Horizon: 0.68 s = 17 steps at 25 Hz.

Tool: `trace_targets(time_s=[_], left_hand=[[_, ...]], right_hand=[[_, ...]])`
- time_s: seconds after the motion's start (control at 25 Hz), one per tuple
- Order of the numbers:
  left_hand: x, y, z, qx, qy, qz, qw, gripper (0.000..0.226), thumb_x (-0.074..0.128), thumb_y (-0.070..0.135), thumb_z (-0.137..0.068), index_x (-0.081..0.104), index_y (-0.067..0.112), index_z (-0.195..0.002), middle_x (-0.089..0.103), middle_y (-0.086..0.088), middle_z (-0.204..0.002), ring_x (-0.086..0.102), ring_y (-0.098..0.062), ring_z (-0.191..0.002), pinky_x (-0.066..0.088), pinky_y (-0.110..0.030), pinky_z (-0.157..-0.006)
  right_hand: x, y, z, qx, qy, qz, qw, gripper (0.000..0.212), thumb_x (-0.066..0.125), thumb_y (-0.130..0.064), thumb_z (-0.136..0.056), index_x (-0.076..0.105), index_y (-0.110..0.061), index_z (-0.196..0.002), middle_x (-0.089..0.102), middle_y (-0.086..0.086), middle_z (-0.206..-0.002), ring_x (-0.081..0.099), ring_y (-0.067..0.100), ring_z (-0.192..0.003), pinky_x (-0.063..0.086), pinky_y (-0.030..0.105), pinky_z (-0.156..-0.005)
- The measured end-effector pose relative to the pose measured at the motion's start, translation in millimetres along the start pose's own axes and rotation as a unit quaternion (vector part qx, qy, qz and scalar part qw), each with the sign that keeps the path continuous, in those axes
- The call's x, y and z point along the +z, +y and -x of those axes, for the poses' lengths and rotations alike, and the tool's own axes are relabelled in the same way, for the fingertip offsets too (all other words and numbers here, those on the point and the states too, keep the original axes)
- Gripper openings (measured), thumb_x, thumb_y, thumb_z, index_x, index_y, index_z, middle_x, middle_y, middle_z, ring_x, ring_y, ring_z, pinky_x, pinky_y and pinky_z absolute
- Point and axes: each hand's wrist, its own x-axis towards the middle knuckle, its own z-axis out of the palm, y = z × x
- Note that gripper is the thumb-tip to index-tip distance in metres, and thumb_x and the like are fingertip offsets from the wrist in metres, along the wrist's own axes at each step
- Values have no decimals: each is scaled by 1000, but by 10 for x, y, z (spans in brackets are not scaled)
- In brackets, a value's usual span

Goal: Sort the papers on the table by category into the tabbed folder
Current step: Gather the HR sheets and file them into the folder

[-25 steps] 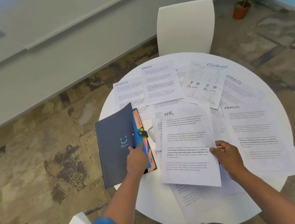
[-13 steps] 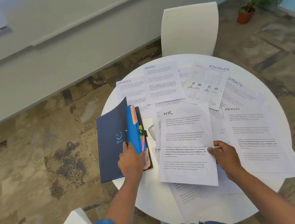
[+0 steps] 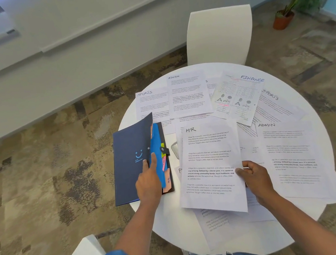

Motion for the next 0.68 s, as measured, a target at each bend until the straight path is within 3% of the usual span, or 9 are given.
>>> trace_targets(time_s=[0.12, 0.24, 0.4, 0.56, 0.68], left_hand=[[26, -13, 3, 4, -6, -9, 1000, 58, 56, 10, -94, 36, 22, -146, 27, -6, -160, 64, -22, -96, 55, -31, -72], [72, -38, -12, -22, 2, -13, 1000, 34, 58, 16, -94, 52, 14, -128, 40, 1, -152, 66, -21, -90, 53, -30, -68], [112, -77, 33, -36, 17, -31, 999, 50, 56, 29, -94, 43, 14, -140, 32, 2, -158, 63, -19, -92, 50, -28, -66], [139, -92, 61, -33, 48, -55, 997, 77, 53, 60, -91, 33, 13, -148, 26, 0, -161, 60, -20, -100, 52, -30, -73], [162, -85, 75, -30, 39, -43, 998, 76, 58, 51, -91, 29, 13, -150, 24, 0, -162, 58, -20, -105, 52, -30, -74]], right_hand=[[13, -5, -2, 0, -2, 2, 1000, 10, 68, -19, -90, 68, -29, -93, 77, -3, -92, 72, 22, -87, 57, 45, -80], [8, 21, -3, -2, -4, 9, 1000, 11, 68, -19, -90, 69, -25, -99, 76, -3, -92, 72, 22, -88, 58, 45, -81], [1, 21, -9, -8, -9, 24, 1000, 11, 66, -19, -90, 69, -25, -98, 77, -5, -91, 73, 19, -86, 59, 47, -82], [-17, -28, -20, -12, -12, 26, 1000, 11, 67, -18, -90, 70, -26, -98, 77, -4, -92, 73, 20, -86, 59, 48, -84], [-42, -54, -39, -12, -11, 28, 999, 12, 67, -19, -89, 70, -26, -99, 77, -4, -93, 72, 21, -88, 58, 50, -86]])
